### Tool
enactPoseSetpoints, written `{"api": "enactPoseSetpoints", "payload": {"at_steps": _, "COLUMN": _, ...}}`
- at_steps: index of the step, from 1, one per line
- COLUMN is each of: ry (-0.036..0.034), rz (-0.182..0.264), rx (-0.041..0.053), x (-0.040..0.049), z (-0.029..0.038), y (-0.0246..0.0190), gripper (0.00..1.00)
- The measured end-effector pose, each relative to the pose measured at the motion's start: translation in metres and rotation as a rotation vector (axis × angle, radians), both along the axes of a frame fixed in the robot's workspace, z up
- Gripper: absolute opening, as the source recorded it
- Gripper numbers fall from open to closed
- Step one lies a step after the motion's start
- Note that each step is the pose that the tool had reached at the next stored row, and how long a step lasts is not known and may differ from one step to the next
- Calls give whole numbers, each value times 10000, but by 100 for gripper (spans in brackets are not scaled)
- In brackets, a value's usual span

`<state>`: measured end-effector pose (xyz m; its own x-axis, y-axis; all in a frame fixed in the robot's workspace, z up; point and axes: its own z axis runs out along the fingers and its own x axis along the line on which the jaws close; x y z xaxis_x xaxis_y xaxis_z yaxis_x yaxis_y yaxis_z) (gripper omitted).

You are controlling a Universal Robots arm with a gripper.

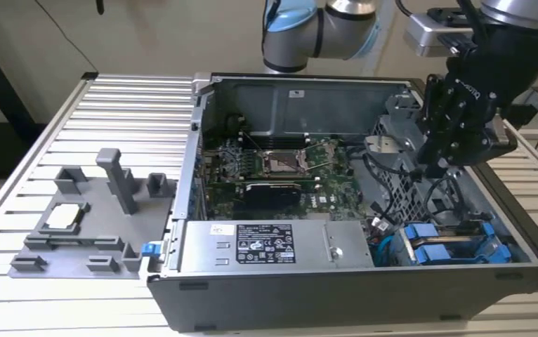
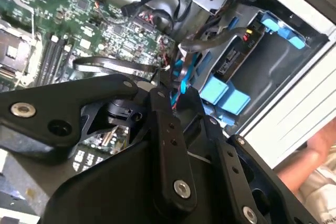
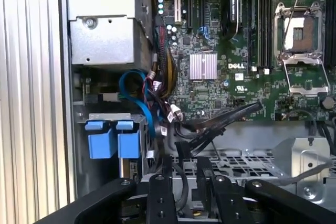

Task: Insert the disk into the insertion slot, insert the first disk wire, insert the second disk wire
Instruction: 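Insert the first disk wire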

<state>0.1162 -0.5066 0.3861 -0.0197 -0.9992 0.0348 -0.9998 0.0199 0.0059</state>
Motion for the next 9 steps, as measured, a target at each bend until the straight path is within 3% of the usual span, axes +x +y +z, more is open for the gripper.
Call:
{"api": "enactPoseSetpoints", "payload": {"at_steps": 2, "ry": -101, "rz": 3, "rx": -49, "x": -61, "z": -14, "y": 4, "gripper": 33}}
{"api": "enactPoseSetpoints", "payload": {"at_steps": 6, "ry": -403, "rz": 2, "rx": -55, "x": -213, "z": -42, "y": 4, "gripper": 33}}
{"api": "enactPoseSetpoints", "payload": {"at_steps": 9, "ry": -605, "rz": 53, "rx": -61, "x": -252, "z": -59, "y": 4, "gripper": 33}}
